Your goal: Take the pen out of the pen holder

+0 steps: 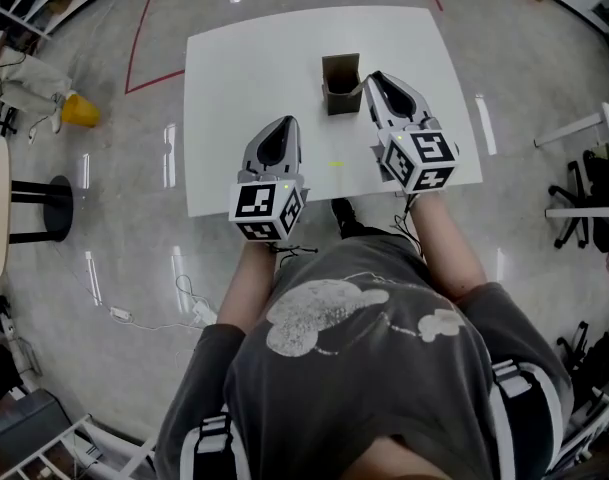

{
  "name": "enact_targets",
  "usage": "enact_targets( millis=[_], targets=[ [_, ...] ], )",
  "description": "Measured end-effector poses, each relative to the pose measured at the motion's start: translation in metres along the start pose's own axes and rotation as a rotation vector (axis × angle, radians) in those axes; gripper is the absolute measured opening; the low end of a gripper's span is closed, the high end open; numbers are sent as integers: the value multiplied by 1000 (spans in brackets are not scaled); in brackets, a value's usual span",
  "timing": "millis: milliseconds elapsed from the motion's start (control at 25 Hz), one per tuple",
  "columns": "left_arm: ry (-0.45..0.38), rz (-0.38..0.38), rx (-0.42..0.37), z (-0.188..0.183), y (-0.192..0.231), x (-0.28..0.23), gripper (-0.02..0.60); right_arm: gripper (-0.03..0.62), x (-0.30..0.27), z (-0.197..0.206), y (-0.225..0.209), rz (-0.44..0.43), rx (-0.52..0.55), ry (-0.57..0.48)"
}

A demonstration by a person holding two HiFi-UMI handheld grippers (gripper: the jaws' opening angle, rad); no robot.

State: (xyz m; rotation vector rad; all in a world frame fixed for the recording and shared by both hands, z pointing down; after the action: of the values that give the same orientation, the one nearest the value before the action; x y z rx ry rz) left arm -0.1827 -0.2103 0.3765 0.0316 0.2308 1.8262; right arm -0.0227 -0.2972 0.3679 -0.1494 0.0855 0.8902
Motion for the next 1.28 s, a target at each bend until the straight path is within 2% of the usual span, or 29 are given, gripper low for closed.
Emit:
enact_targets(
  millis=[360,720,1280],
  targets=[
    [13,62,26,17,-28,45,8,55,73,28,29,49,-19,33],
    [50,112,57,40,-59,62,8,55,135,49,26,111,-22,80],
    [32,62,27,37,-124,98,8,55,193,47,24,24,-12,67]
  ],
)
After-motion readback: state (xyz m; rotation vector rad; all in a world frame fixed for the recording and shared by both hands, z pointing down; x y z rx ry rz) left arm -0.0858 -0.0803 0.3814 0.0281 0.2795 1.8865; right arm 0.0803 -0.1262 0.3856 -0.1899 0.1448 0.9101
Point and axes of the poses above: the fingertips, and each gripper's own axes: x backward along the fingers, y to its left, z out of its underside, the point moved 3 cm from there along x, backward along the fingers, and after that the axes turned 3 degrees about y, right-handed, at the moved point
